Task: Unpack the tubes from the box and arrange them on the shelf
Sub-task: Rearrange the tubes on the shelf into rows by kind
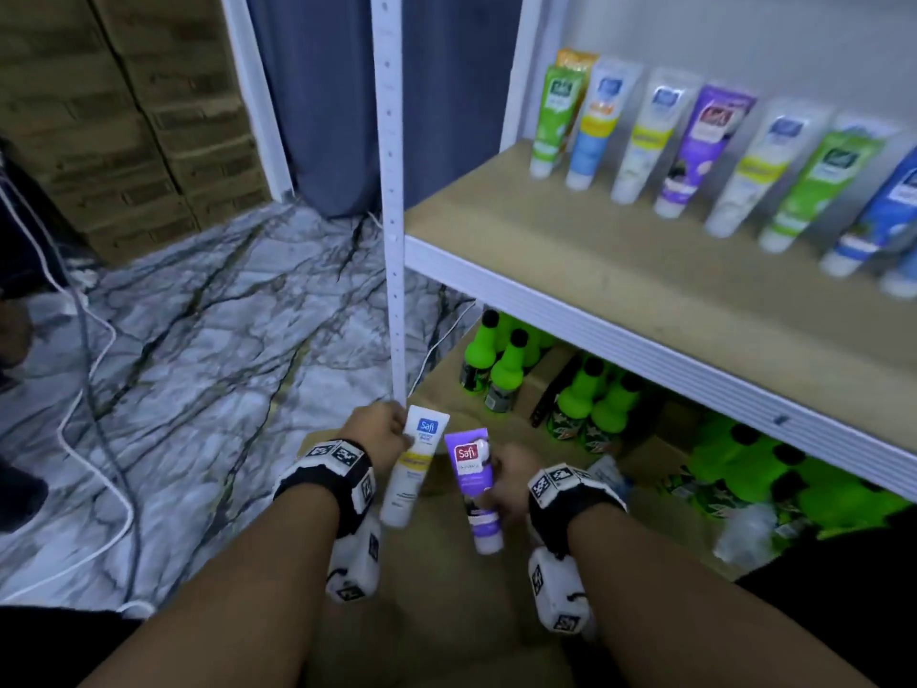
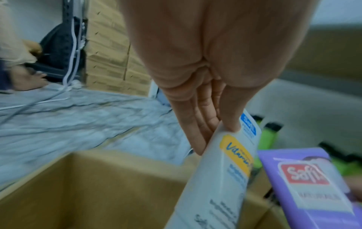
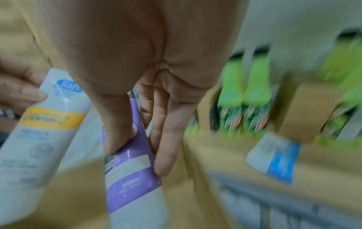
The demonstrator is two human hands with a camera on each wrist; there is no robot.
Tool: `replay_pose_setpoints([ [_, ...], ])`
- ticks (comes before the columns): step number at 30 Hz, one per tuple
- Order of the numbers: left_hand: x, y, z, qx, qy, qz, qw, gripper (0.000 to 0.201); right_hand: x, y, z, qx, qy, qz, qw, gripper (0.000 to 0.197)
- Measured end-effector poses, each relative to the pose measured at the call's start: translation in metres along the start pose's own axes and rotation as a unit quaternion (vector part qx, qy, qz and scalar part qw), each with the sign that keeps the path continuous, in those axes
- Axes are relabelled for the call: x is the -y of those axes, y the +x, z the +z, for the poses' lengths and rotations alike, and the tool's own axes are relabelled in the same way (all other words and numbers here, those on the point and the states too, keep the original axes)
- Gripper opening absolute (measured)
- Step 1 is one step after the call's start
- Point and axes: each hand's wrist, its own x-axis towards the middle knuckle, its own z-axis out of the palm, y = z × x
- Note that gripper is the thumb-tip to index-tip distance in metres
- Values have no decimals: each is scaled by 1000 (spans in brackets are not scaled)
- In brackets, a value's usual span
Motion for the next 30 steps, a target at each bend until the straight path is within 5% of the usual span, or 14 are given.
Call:
replay_pose_setpoints([
  [13,-162,-62,-53,2,-238,203,950,23,-2,-156,-157,-174,75,-40,981,26],
  [20,-259,-96,-63,-5,-261,280,924,12,-26,-233,-223,-239,140,-49,960,36],
  [30,-370,-118,-41,72,-305,325,892,18,-78,-307,-280,-326,165,-8,931,37],
])
